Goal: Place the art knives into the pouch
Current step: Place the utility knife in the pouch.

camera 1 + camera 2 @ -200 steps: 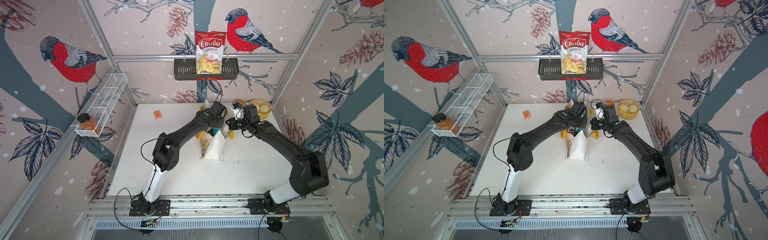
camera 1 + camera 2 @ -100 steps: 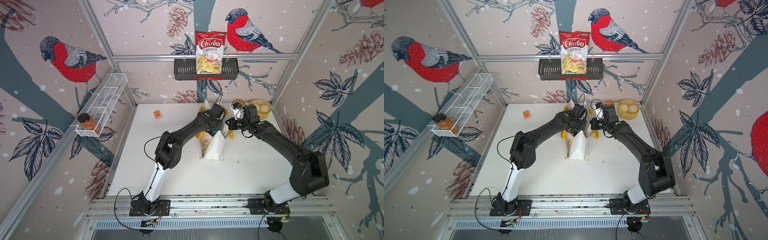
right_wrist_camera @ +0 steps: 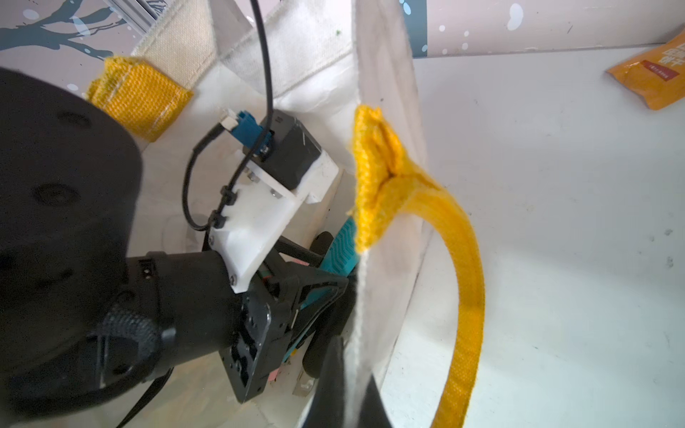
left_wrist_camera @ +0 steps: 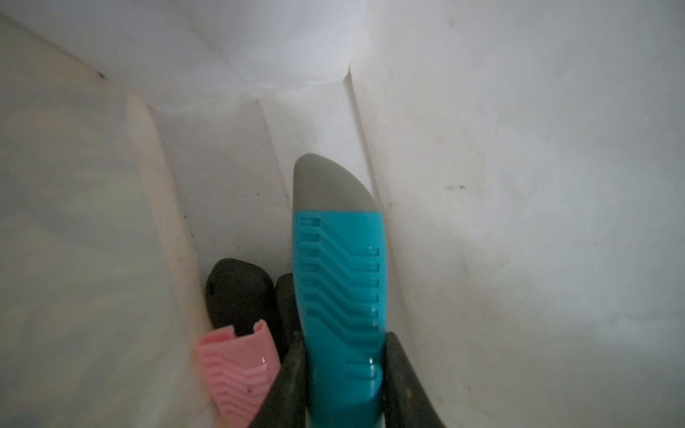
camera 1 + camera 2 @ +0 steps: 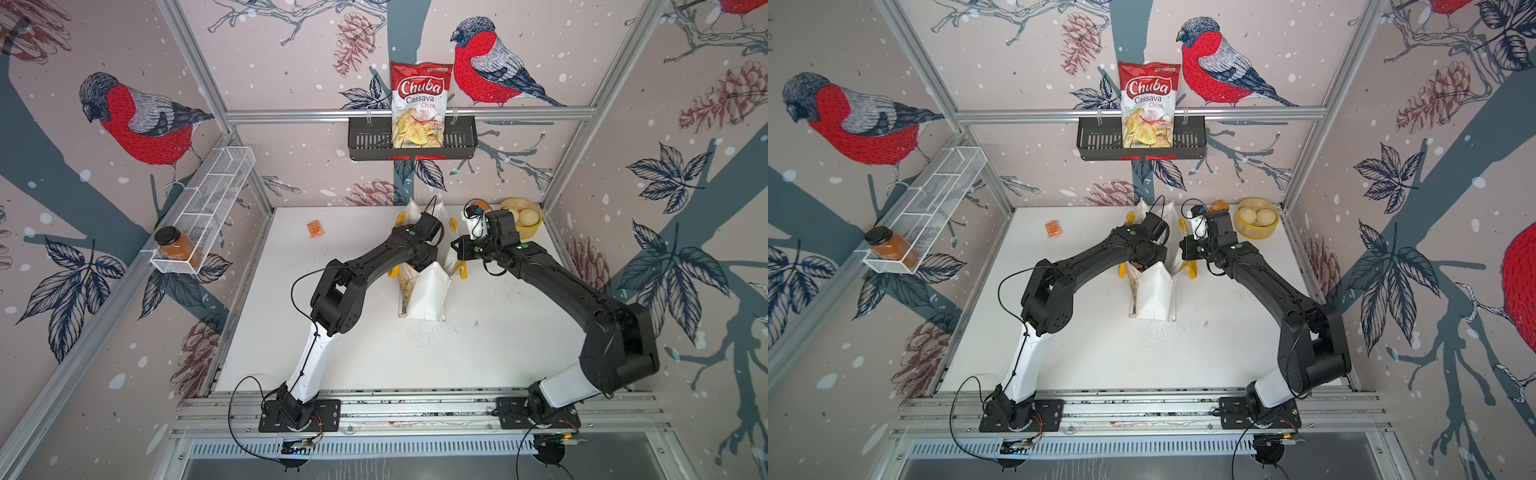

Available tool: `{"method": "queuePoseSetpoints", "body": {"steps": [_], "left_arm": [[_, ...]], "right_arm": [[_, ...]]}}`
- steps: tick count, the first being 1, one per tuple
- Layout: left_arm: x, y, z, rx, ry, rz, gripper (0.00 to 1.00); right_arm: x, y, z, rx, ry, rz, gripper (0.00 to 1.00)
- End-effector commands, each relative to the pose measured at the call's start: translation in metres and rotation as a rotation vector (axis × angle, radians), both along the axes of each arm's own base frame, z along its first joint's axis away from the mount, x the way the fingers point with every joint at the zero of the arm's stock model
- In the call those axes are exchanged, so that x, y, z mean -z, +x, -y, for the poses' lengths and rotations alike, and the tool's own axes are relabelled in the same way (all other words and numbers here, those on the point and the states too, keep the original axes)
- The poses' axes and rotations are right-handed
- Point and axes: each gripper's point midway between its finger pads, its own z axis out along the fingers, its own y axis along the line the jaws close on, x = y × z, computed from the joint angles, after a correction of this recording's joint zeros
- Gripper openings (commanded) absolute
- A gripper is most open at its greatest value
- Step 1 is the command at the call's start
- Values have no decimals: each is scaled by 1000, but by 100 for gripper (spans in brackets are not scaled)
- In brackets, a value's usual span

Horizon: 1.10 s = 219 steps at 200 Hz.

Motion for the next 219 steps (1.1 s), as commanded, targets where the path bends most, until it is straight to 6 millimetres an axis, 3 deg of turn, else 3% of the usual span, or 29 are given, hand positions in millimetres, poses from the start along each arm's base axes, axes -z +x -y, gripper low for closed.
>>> {"method": "queuePoseSetpoints", "body": {"steps": [1, 46, 149, 176, 219], "left_arm": [[8, -6, 0, 25, 6, -24, 27], [22, -13, -15, 12, 27, -49, 27], [19, -13, -34, -15, 50, -43, 28], [10, -12, -27, 2, 11, -31, 33], [-20, -12, -10, 49, -71, 23, 47]], "right_arm": [[-12, 3, 0, 6, 20, 30, 0], [-21, 4, 9, 34, 22, 47, 0], [-26, 6, 26, 66, 23, 56, 0], [-26, 6, 24, 59, 30, 53, 0], [-22, 5, 15, 39, 34, 41, 0]]}}
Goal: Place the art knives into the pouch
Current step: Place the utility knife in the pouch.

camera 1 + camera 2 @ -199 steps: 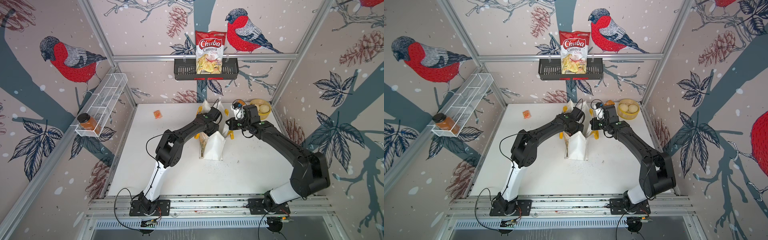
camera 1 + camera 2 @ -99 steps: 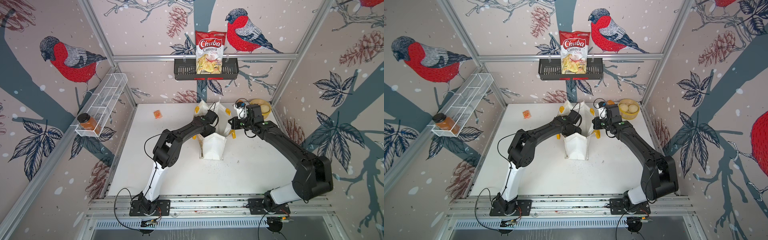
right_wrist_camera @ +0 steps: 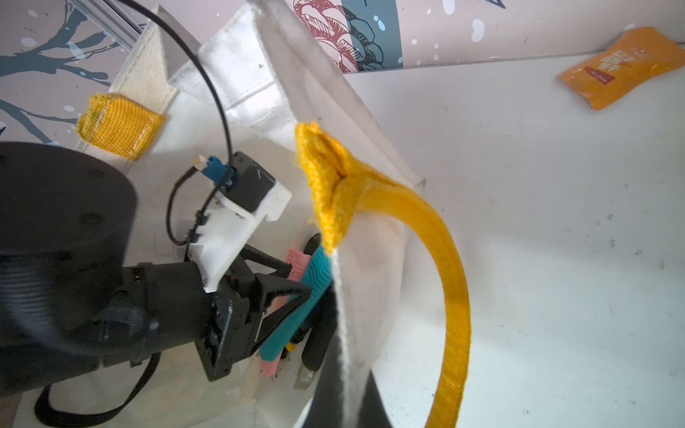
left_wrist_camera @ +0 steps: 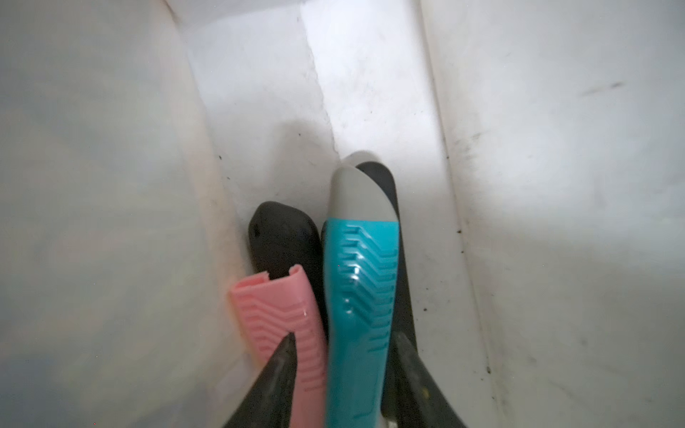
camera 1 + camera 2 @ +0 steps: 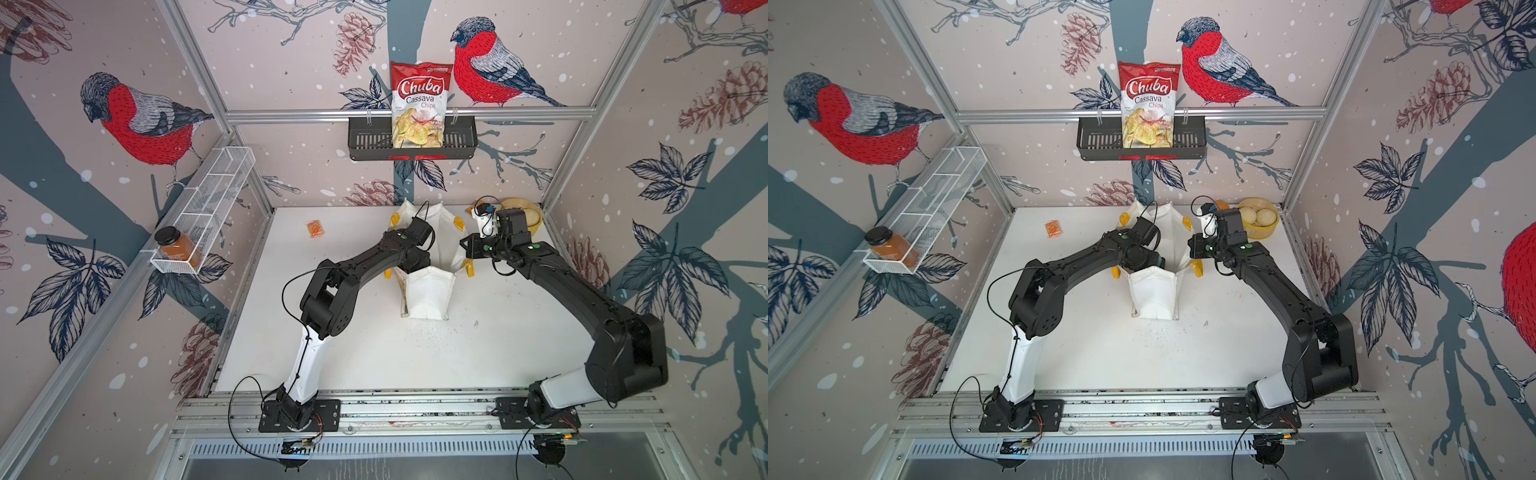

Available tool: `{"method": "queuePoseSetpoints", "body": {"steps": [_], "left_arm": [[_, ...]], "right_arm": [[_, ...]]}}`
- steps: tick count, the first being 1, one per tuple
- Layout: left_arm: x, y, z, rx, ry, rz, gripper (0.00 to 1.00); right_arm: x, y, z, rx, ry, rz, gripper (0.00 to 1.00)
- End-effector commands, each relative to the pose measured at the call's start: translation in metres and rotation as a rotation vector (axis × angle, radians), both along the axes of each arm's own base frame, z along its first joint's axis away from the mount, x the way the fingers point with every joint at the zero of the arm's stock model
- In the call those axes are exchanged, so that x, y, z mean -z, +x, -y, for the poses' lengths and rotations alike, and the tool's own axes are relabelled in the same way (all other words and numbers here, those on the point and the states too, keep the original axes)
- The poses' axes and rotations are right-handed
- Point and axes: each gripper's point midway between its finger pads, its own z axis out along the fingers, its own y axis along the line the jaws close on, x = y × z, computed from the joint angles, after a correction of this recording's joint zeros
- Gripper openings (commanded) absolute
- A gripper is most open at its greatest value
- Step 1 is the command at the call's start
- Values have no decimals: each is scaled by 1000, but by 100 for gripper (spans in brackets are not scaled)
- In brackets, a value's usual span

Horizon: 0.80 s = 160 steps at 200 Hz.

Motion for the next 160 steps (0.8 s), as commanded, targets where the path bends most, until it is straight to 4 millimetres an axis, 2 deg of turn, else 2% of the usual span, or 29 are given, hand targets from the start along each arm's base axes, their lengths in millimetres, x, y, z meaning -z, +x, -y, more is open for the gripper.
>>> {"method": "queuePoseSetpoints", "body": {"steps": [1, 88, 127, 160], "left_arm": [[-21, 2, 15, 47, -67, 44, 47], [-62, 5, 29, 78, -169, 112, 58], [-95, 7, 31, 75, -223, 181, 61], [-133, 7, 29, 67, -287, 266, 62]], "right_arm": [[-10, 6, -8, -11, 29, 43, 0], [-11, 6, -13, -25, 32, 45, 0], [-10, 6, -14, -29, 34, 41, 0], [-10, 7, -14, -32, 35, 42, 0]]}}
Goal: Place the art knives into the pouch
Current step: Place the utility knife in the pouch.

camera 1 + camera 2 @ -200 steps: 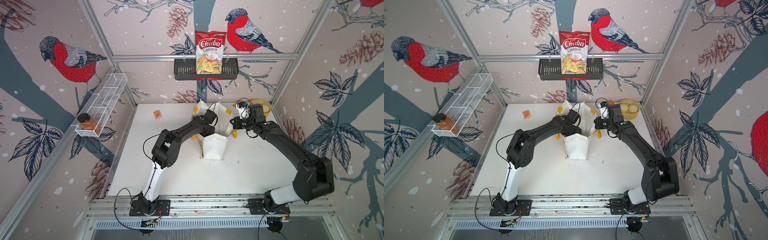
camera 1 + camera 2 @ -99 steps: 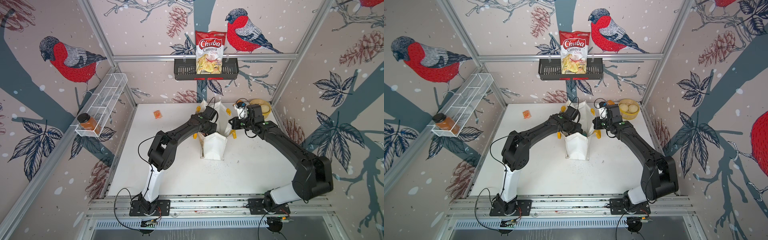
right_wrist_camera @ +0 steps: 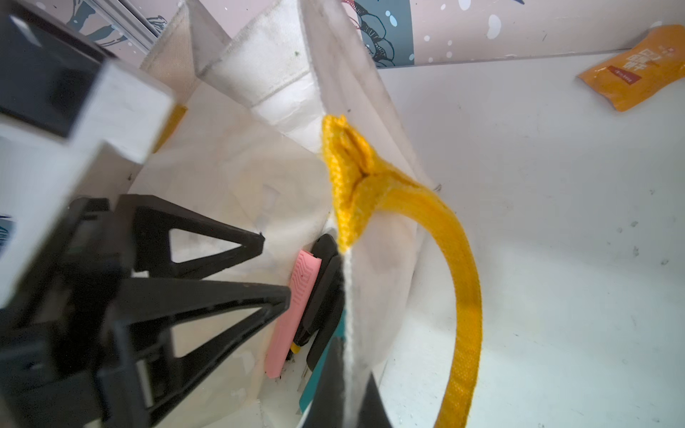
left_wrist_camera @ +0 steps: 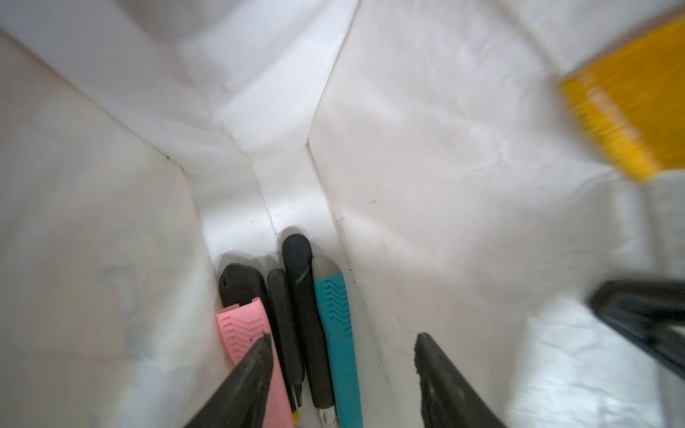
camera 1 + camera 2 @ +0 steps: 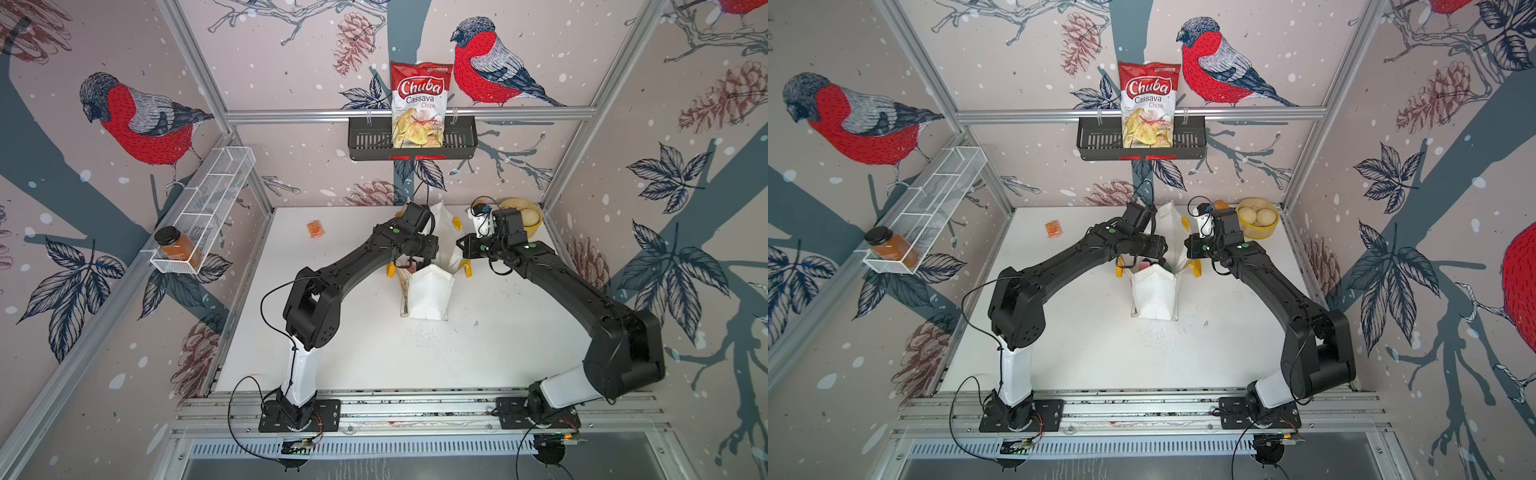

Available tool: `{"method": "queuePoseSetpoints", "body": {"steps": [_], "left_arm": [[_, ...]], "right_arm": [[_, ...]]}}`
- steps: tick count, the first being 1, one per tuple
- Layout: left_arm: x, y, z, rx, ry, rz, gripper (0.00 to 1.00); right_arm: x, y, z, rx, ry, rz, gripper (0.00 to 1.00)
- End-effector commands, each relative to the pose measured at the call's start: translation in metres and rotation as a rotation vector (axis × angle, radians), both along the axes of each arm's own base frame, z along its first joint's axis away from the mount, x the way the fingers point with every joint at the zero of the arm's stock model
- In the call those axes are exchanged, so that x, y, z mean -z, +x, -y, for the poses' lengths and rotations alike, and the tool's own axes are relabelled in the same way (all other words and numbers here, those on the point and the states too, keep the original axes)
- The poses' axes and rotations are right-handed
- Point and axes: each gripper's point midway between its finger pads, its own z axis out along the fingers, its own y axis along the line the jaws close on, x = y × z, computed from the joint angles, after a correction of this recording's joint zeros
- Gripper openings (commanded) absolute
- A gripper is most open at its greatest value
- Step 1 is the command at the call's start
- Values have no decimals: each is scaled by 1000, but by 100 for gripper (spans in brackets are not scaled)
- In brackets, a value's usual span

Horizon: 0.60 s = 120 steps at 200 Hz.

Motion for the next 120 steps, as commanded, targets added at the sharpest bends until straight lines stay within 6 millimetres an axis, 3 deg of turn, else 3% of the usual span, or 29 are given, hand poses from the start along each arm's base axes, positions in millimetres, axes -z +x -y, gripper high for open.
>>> {"method": "queuePoseSetpoints", "body": {"steps": [1, 42, 69, 94, 120], "left_arm": [[-34, 4, 4, 3, -67, 88, 62], [-95, 6, -19, -97, -130, 253, 63], [-130, 2, -47, -186, -176, 347, 64], [-141, 1, -83, -296, -140, 385, 65], [-128, 3, -122, -392, -125, 368, 65]], "right_arm": [[-12, 6, -4, -8, 30, 43, 0], [-13, 6, -5, -12, 32, 44, 0], [-13, 5, -4, -11, 33, 45, 0], [-16, 5, -7, -20, 42, 52, 1], [-15, 4, -9, -26, 42, 49, 12]]}}
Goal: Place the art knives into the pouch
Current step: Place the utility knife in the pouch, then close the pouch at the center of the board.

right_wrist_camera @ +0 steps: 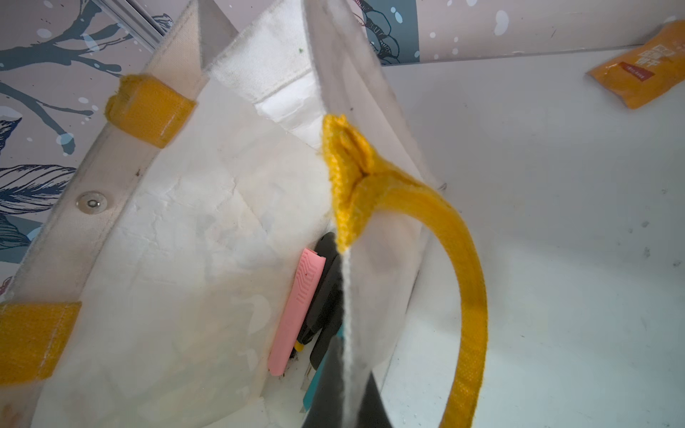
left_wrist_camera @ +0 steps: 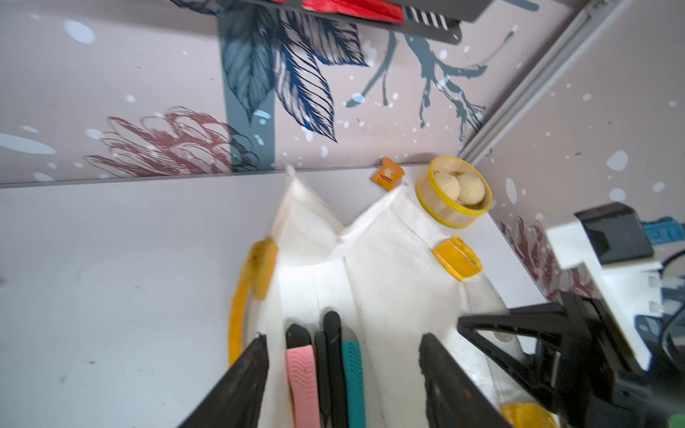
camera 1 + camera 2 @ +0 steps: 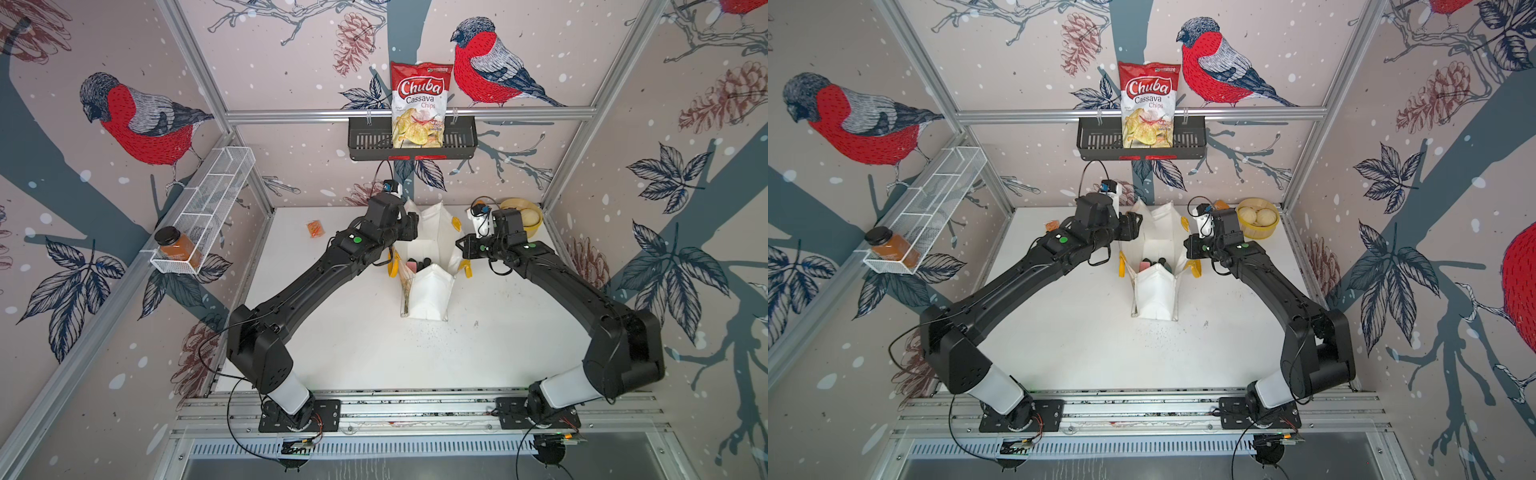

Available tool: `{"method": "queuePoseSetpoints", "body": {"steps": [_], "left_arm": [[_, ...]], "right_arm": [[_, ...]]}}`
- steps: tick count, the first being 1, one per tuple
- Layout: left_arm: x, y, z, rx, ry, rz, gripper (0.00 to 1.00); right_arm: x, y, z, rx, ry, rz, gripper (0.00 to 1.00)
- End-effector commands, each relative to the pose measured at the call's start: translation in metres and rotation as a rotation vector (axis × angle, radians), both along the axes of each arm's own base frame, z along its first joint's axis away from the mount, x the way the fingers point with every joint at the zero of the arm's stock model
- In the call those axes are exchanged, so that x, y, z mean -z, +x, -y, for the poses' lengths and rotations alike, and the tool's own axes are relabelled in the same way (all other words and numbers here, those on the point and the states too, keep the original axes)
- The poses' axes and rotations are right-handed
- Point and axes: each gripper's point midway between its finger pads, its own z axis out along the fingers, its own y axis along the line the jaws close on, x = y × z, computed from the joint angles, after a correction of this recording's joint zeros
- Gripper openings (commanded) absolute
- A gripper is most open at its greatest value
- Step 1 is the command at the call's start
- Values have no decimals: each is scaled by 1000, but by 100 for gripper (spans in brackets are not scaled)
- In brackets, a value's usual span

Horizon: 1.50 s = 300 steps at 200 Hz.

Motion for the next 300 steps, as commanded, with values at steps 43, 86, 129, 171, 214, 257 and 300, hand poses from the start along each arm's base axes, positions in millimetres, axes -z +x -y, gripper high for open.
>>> {"method": "queuePoseSetpoints", "body": {"steps": [43, 86, 129, 171, 214, 257, 300], "left_arm": [[35, -5, -86, -276, -92, -10, 65], [82, 7, -101, -306, -124, -83, 65], [108, 30, -75, -244, -160, -122, 65], [126, 45, -57, -207, -195, -146, 63], [120, 46, -46, -181, -202, -136, 62], [117, 48, -27, -141, -214, -130, 62], [117, 44, 1, -82, -240, -131, 62]], "right_arm": [[-21, 4, -10, -15, 31, 76, 36], [-25, 4, -13, -2, 23, 79, 52], [-29, 3, -20, -2, 31, 62, 75], [-24, -2, -21, 6, 30, 8, 85], [-23, -8, -26, -5, 53, -38, 83], [-29, -9, -39, -32, 68, -35, 83], [-43, -11, -53, -59, 105, -2, 83]]}}
